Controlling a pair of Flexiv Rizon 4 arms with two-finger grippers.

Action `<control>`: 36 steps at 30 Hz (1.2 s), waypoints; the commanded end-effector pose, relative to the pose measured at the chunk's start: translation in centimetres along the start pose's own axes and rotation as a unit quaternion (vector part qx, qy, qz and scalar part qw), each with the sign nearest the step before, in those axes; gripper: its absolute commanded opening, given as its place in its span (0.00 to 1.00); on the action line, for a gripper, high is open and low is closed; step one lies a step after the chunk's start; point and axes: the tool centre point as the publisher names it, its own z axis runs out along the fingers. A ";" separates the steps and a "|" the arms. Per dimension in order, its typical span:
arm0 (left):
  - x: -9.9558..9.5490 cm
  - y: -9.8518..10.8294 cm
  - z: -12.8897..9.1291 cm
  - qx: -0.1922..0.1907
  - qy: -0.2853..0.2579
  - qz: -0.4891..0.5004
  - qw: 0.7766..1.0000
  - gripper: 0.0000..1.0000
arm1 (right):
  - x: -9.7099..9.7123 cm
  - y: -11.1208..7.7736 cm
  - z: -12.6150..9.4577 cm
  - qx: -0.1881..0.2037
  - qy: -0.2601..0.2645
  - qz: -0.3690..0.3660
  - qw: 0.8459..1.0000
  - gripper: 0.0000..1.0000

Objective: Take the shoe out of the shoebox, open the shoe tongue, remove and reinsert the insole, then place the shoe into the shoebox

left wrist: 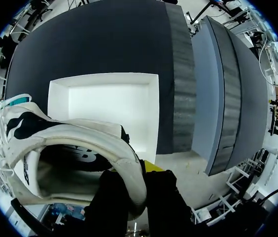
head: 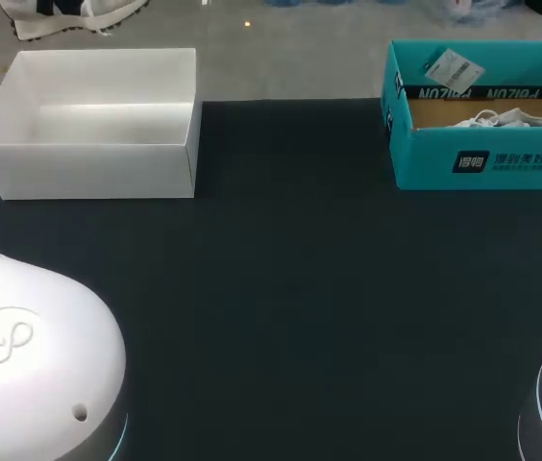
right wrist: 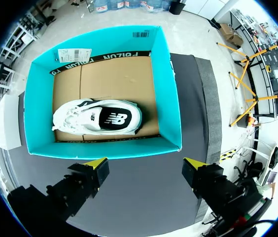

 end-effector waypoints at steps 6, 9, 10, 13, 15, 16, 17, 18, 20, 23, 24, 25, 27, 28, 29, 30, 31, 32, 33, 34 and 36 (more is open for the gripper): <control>-5.8 -5.8 -2.7 -0.059 0.061 -0.016 0.996 0.00 | 0.0 -0.1 0.0 -0.002 0.000 0.001 1.000 1.00; -7.4 -7.6 -3.4 -0.063 0.078 -0.020 0.995 0.00 | 0.0 -0.1 0.0 -0.002 0.000 0.001 1.000 1.00; -7.9 -8.2 -3.6 -0.063 0.085 -0.025 0.994 0.00 | 0.0 -0.1 0.0 -0.002 0.000 0.001 1.000 1.00; -8.9 -10.1 -4.4 -0.072 0.100 -0.040 0.992 0.00 | 0.0 -0.1 0.0 -0.002 0.000 0.001 1.000 1.00; -9.3 -11.3 -5.0 -0.077 0.105 -0.052 0.990 0.00 | 0.0 -0.1 0.0 -0.002 0.000 0.001 1.000 1.00; -9.6 -11.9 -5.2 -0.080 0.100 -0.057 0.990 0.00 | 0.0 -0.1 0.0 -0.002 0.000 0.001 1.000 1.00; -9.9 -12.5 -5.3 -0.080 0.100 -0.054 0.990 0.00 | 0.0 -0.1 0.0 -0.002 0.000 0.001 1.000 1.00; -10.4 -13.0 -5.4 -0.080 0.108 -0.053 0.989 0.00 | 0.0 -0.1 0.0 -0.002 0.000 0.001 1.000 1.00; -11.4 -14.2 -5.6 -0.084 0.119 -0.052 0.988 0.00 | 0.0 -0.1 0.0 -0.002 0.000 0.001 1.000 1.00; -12.6 -16.0 -5.7 -0.099 0.139 -0.076 0.983 0.00 | 0.0 -0.1 0.0 -0.002 0.000 0.001 1.000 1.00; -13.2 -16.6 -5.6 -0.098 0.137 -0.068 0.983 0.00 | 0.0 -0.1 0.0 -0.002 0.000 0.001 1.000 1.00; -13.7 -17.1 -5.4 -0.095 0.136 -0.062 0.984 0.00 | 0.0 -0.1 0.0 -0.002 0.000 0.001 1.000 1.00; -14.1 -17.5 -5.2 -0.091 0.139 -0.056 0.985 0.00 | 0.0 -0.1 0.0 -0.002 0.000 0.001 1.000 1.00; -14.1 -17.5 -5.2 -0.091 0.139 -0.056 0.985 0.00 | 0.0 -0.1 0.0 -0.002 0.000 0.001 1.000 1.00; -14.1 -17.5 -5.2 -0.091 0.139 -0.056 0.985 0.00 | 0.0 -0.1 0.0 -0.002 0.000 0.001 1.000 1.00; -14.1 -17.5 -5.2 -0.091 0.139 -0.056 0.985 0.00 | 0.0 -0.1 0.0 -0.002 0.000 0.001 1.000 1.00; -14.1 -17.5 -5.2 -0.091 0.139 -0.056 0.985 0.00 | 0.0 -0.1 0.0 -0.002 0.000 0.001 1.000 1.00; -14.1 -17.5 -5.2 -0.091 0.139 -0.056 0.985 0.00 | 0.0 -0.1 0.0 -0.002 0.000 0.001 1.000 1.00; -14.1 -17.5 -5.2 -0.091 0.139 -0.056 0.985 0.00 | 0.0 -0.1 0.0 -0.002 0.000 0.001 1.000 1.00; -14.1 -17.5 -5.2 -0.091 0.139 -0.056 0.985 0.00 | 0.0 -0.1 0.0 -0.002 0.000 0.001 1.000 1.00; -14.1 -17.5 -5.2 -0.091 0.139 -0.056 0.985 0.00 | 0.0 -0.1 0.0 -0.002 0.000 0.001 1.000 1.00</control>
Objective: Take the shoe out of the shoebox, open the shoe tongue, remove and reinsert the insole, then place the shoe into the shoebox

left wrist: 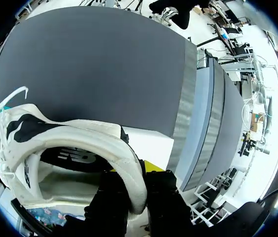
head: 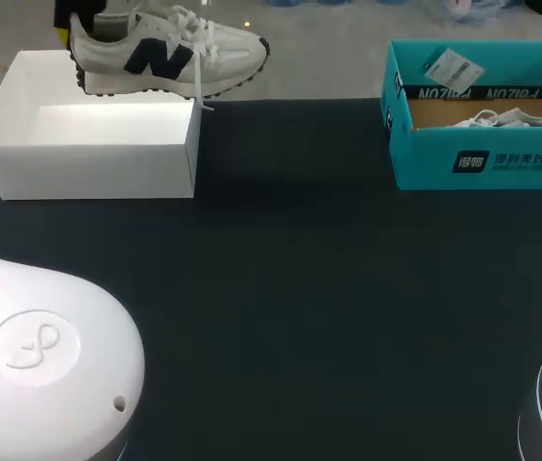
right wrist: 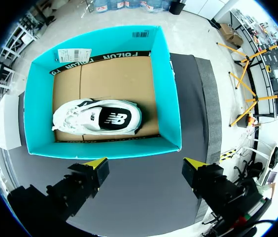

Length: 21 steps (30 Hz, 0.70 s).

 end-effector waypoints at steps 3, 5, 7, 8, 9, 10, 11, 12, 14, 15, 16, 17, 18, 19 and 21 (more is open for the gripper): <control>0.5 -0.6 0.0 -0.100 -0.005 0.000 0.995 0.00 | 0.0 -0.1 0.0 -0.002 0.000 0.000 1.000 1.00; 0.5 -0.6 0.0 -0.100 -0.005 0.000 0.995 0.00 | 0.0 -0.1 0.0 -0.002 0.000 0.000 1.000 1.00; 0.5 -0.6 0.0 -0.100 -0.005 0.000 0.995 0.00 | 0.0 -0.1 0.0 -0.002 0.000 0.000 1.000 1.00; 0.5 -0.6 0.0 -0.100 -0.005 0.000 0.995 0.00 | 0.0 -0.1 0.0 -0.002 0.000 0.000 1.000 1.00; 0.5 -0.6 0.0 -0.100 -0.005 0.000 0.995 0.00 | 0.0 -0.1 0.0 -0.002 0.000 0.000 1.000 1.00; 0.5 -0.6 0.0 -0.100 -0.005 0.000 0.995 0.00 | 0.0 -0.1 0.0 -0.002 0.000 0.000 1.000 1.00; 0.5 -0.6 0.0 -0.100 -0.005 0.000 0.995 0.00 | 0.0 -0.1 0.0 -0.002 0.000 0.000 1.000 1.00; 0.5 -0.6 0.0 -0.100 -0.005 0.000 0.995 0.00 | 0.0 -0.1 0.0 -0.002 0.000 0.000 1.000 1.00; 0.5 -0.6 0.0 -0.100 -0.005 0.000 0.995 0.00 | 0.0 -0.1 0.0 -0.002 0.000 0.000 1.000 1.00; -0.1 -1.3 -0.2 -0.092 0.001 0.002 0.996 0.00 | 0.0 -0.1 0.0 -0.002 0.000 0.000 1.000 1.00; -0.5 -2.0 -0.4 -0.090 -0.008 0.000 0.996 0.00 | 0.0 -0.1 0.0 -0.002 0.000 0.000 1.000 1.00; -1.0 -2.8 -0.6 -0.080 -0.004 0.006 0.997 0.00 | 0.0 -0.1 0.0 -0.002 0.000 0.000 1.000 1.00; -1.4 -3.5 -0.7 -0.073 -0.002 0.007 0.997 0.00 | 0.0 -0.1 0.0 -0.002 0.000 0.000 1.000 1.00; -1.9 -4.4 -0.9 -0.069 -0.017 0.011 0.997 0.00 | 0.0 -0.1 0.0 -0.002 0.000 0.000 1.000 1.00; -2.5 -5.8 -1.3 -0.070 -0.036 0.018 0.997 0.00 | 0.0 -0.1 0.0 -0.002 0.000 0.000 1.000 1.00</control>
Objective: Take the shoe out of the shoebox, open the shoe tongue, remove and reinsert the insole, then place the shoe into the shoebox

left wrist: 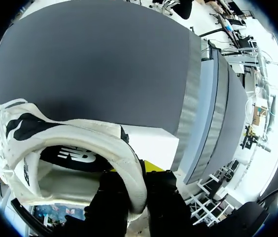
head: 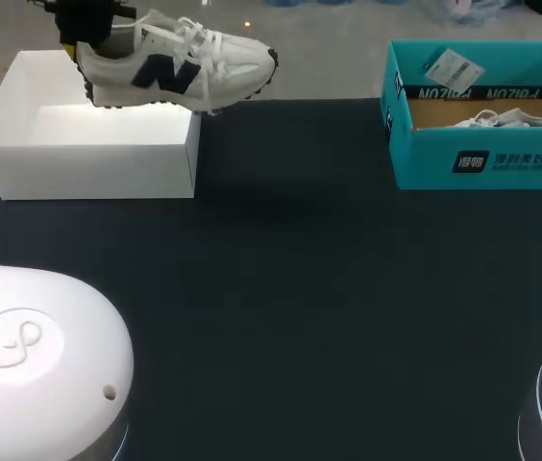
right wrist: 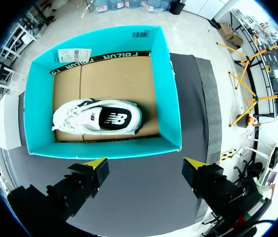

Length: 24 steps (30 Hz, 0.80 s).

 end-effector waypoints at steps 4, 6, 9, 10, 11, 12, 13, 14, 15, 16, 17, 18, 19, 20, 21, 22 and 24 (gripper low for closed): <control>-1.7 -4.8 -2.0 -0.031 -0.027 0.002 0.999 0.00 | 0.0 -0.1 0.0 -0.002 0.000 0.000 1.000 1.00; -2.3 -6.1 -2.5 -0.033 -0.028 0.006 0.999 0.00 | 0.0 -0.1 0.0 -0.002 0.000 0.000 1.000 1.00; -3.3 -8.1 -3.3 -0.040 -0.013 0.014 0.999 0.00 | 0.0 -0.1 0.0 -0.002 0.000 0.000 1.000 1.00; -3.6 -8.7 -3.5 -0.043 -0.012 0.014 0.999 0.00 | 0.0 -0.1 0.0 -0.002 0.000 0.000 1.000 1.00; -3.8 -9.4 -3.8 -0.047 -0.012 0.014 0.999 0.00 | 0.0 -0.1 0.0 -0.002 0.000 0.000 1.000 1.00; -4.1 -10.1 -4.0 -0.052 -0.018 0.017 0.998 0.00 | 0.0 -0.1 0.0 -0.002 0.000 0.000 1.000 1.00; -4.4 -10.7 -4.2 -0.055 -0.016 0.018 0.998 0.00 | 0.0 -0.1 0.0 -0.002 0.000 0.000 1.000 1.00; -4.7 -11.4 -4.3 -0.059 -0.013 0.016 0.998 0.00 | 0.0 -0.1 0.0 -0.002 0.000 0.000 1.000 1.00; -5.0 -12.0 -4.4 -0.063 -0.013 0.018 0.998 0.00 | 0.0 -0.1 0.0 -0.002 0.000 0.000 1.000 1.00; -5.5 -12.6 -4.5 -0.064 -0.019 0.021 0.998 0.00 | 0.0 -0.1 0.0 -0.002 0.000 0.000 1.000 1.00; -5.9 -13.3 -4.6 -0.065 -0.018 0.023 0.997 0.00 | 0.0 -0.1 0.0 -0.002 0.000 0.000 1.000 1.00; -6.4 -14.0 -4.6 -0.066 -0.017 0.024 0.997 0.00 | 0.0 -0.1 0.0 -0.002 0.000 0.000 1.000 1.00; -6.8 -14.7 -4.6 -0.067 -0.024 0.020 0.997 0.00 | 0.0 -0.1 0.0 -0.002 0.000 0.000 1.000 1.00; -7.4 -15.3 -4.4 -0.066 -0.026 0.023 0.997 0.00 | 0.0 -0.1 0.0 -0.002 0.000 0.000 1.000 1.00; -7.9 -16.0 -4.3 -0.072 -0.021 0.025 0.997 0.00 | 0.0 -0.1 0.0 -0.002 0.000 0.000 1.000 1.00; -8.3 -16.6 -4.1 -0.077 -0.021 0.025 0.996 0.00 | 0.0 -0.1 0.0 -0.002 0.000 0.000 1.000 1.00; -9.1 -17.6 -3.8 -0.079 -0.019 0.030 0.996 0.00 | 0.0 -0.1 0.0 -0.002 0.000 0.000 1.000 1.00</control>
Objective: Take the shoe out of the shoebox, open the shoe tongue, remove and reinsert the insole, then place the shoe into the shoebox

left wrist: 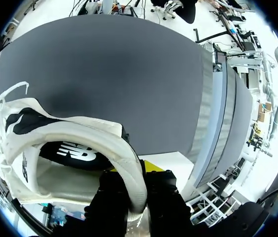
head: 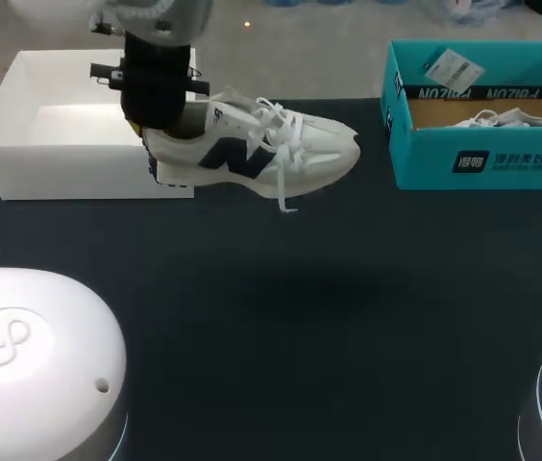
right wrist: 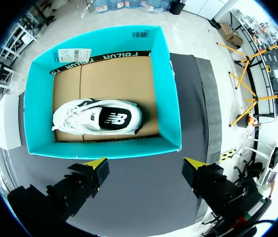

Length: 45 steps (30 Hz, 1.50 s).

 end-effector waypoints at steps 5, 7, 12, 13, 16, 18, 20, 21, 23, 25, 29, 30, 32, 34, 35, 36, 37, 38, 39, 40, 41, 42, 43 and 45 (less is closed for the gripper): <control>-2.8 -3.7 1.1 -0.063 0.002 -0.004 0.998 0.00 | 0.0 -0.1 0.0 -0.002 0.000 0.000 1.000 1.00; -3.6 -4.5 1.4 -0.064 -0.010 -0.011 0.998 0.00 | 0.0 -0.1 0.0 -0.002 0.000 0.000 1.000 1.00; -5.3 -6.3 2.9 -0.049 -0.013 -0.020 0.999 0.00 | 0.0 -0.1 0.0 -0.002 0.000 0.000 1.000 1.00; -5.5 -6.5 3.3 -0.045 -0.012 -0.027 0.999 0.00 | 0.0 -0.1 0.0 -0.002 0.000 0.000 1.000 1.00; -6.0 -7.3 4.1 -0.034 -0.011 -0.029 0.999 0.00 | 0.0 -0.1 0.0 -0.002 0.000 0.000 1.000 1.00; -6.7 -7.9 4.6 -0.026 -0.014 -0.027 0.999 0.00 | 0.0 -0.1 0.0 -0.002 0.000 0.000 1.000 1.00; -7.3 -8.7 5.0 -0.025 -0.016 -0.027 0.999 0.00 | 0.0 -0.1 0.0 -0.002 0.000 0.000 1.000 1.00; -7.7 -9.1 5.3 -0.020 -0.022 -0.025 0.999 0.00 | 0.0 -0.1 0.0 -0.002 0.000 0.000 1.000 1.00; -8.4 -10.0 6.0 -0.011 -0.015 -0.021 1.000 0.00 | 0.0 -0.1 0.0 -0.002 0.000 0.000 1.000 1.00; -9.1 -10.9 6.8 -0.002 -0.007 -0.014 1.000 0.00 | 0.0 -0.1 0.0 -0.002 0.000 0.000 1.000 1.00; -10.1 -12.5 8.0 0.026 -0.004 -0.003 1.000 0.00 | 0.0 -0.1 0.0 -0.002 0.000 0.000 1.000 1.00; -10.4 -12.9 8.1 0.029 -0.003 -0.001 1.000 0.00 | 0.0 -0.1 0.0 -0.002 0.000 0.000 1.000 1.00; -11.0 -13.6 8.6 0.040 -0.005 0.003 0.999 0.00 | 0.0 -0.1 0.0 -0.002 0.000 0.000 1.000 1.00; -11.5 -14.1 9.5 0.047 0.004 0.005 0.999 0.00 | 0.0 -0.1 0.0 -0.002 0.000 0.000 1.000 1.00; -11.7 -14.3 9.8 0.049 0.006 0.007 0.999 0.00 | 0.0 -0.1 0.0 -0.002 0.000 0.000 1.000 1.00; -12.1 -14.5 10.3 0.055 0.010 0.006 0.998 0.00 | 0.0 -0.1 0.0 -0.002 0.000 0.000 1.000 1.00; -12.5 -14.8 10.7 0.063 0.004 0.006 0.998 0.00 | 0.0 -0.1 0.0 -0.002 0.000 0.000 1.000 1.00; -12.7 -15.0 11.0 0.067 0.004 0.005 0.998 0.00 | 0.0 -0.1 0.0 -0.002 0.000 0.000 1.000 1.00; -12.9 -15.2 11.2 0.067 0.007 0.006 0.998 0.00 | 0.0 -0.1 0.0 -0.002 0.000 0.000 1.000 1.00; -13.1 -15.4 11.5 0.068 0.008 0.007 0.998 0.00 | 0.0 -0.1 0.0 -0.002 0.000 0.000 1.000 1.00; -13.3 -15.6 11.7 0.075 0.004 0.010 0.997 0.00 | 0.0 -0.1 0.0 -0.002 0.000 0.000 1.000 1.00; -13.5 -15.8 11.9 0.076 0.006 0.009 0.997 0.00 | 0.0 -0.1 0.0 -0.002 0.000 0.000 1.000 1.00; -13.6 -16.0 12.1 0.080 0.008 0.012 0.997 0.00 | 0.0 -0.1 0.0 -0.002 0.000 0.000 1.000 1.00; -13.7 -16.3 12.5 0.084 0.012 0.012 0.996 0.00 | 0.0 -0.1 0.0 -0.002 0.000 0.000 1.000 1.00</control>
